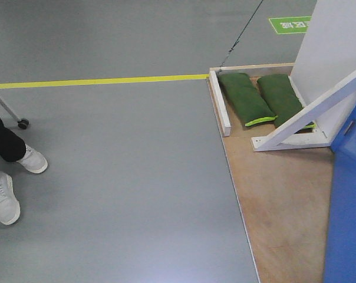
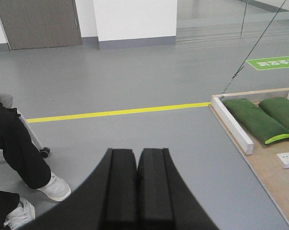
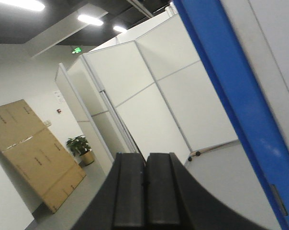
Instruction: Move to blue door and open it
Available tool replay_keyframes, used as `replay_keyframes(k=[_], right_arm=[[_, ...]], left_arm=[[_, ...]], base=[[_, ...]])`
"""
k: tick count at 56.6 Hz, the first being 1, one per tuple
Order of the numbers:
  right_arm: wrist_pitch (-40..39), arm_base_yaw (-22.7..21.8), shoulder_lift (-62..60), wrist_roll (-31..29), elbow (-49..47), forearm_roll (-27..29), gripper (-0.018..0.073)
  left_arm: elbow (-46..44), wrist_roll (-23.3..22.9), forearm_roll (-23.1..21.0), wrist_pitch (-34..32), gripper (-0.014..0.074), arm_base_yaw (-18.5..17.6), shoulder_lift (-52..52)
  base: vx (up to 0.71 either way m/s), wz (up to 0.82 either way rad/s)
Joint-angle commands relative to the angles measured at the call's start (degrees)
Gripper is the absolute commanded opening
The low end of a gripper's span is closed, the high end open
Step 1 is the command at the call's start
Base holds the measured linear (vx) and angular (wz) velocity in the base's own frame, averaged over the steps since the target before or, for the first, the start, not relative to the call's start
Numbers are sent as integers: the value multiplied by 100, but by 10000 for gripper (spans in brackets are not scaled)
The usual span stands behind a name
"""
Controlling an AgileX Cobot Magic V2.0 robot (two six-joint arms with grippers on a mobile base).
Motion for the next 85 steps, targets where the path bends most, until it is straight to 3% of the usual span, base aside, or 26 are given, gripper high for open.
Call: replay_keyframes(k=[1, 25, 33, 60, 85], right_arm=[[-321, 289, -506, -63, -233, 175, 12], [411, 1663, -1091, -276, -233, 175, 12], [471, 2198, -1142, -664, -233, 175, 12], [529, 4721, -1142, -993, -233, 138, 12], [1207, 6602, -1025, -993, -233, 413, 12]], left_arm=[[-149, -39, -16, -484, 73, -37, -74], [-149, -39, -16, -484, 73, -37, -74], [-149, -39, -16, -484, 73, -37, -74], [-149, -39, -16, -484, 73, -37, -74], [-149, -39, -16, -484, 73, -37, -74]], base=[[0, 0], [0, 0], [0, 0], [0, 0], [0, 0]])
